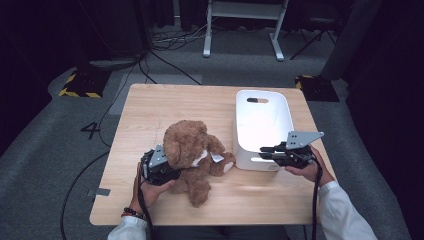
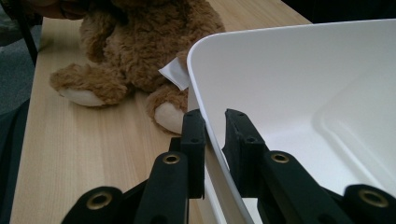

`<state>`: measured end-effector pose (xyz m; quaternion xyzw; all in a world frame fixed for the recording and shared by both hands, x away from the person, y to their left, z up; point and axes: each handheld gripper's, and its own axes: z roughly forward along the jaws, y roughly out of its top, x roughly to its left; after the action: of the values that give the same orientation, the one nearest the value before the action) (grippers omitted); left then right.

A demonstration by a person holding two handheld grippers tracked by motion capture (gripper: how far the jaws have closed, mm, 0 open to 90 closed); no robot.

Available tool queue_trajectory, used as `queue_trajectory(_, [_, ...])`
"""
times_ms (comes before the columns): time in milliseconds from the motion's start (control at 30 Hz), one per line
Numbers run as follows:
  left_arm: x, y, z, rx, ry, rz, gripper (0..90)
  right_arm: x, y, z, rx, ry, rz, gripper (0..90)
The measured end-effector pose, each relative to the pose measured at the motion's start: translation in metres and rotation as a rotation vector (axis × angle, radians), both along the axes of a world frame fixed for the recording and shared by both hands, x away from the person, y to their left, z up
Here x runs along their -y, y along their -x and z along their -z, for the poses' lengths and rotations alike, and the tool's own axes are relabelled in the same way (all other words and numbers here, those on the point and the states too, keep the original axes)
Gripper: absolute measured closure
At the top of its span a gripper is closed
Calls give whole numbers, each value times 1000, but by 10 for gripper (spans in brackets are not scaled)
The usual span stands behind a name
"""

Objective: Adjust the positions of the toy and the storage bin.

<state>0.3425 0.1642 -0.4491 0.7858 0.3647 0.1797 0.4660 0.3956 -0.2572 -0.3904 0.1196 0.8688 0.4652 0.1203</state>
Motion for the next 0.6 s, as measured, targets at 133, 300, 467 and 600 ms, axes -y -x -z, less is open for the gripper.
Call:
queue_trajectory(133, [1, 0, 0, -2, 6, -13, 537, -3, 6, 0, 10, 0, -20, 783])
queue_trajectory(300, [0, 1, -2, 5, -13, -32, 541, -7, 17, 0, 4, 1, -15, 786])
queue_trajectory(467, [-1, 1, -1, 20, -8, -76, 549, -9, 31, 0, 5, -2, -56, 786])
queue_trajectory(600, [-5, -1, -1, 24, -6, -88, 558, -11, 40, 0, 1, -3, -83, 784])
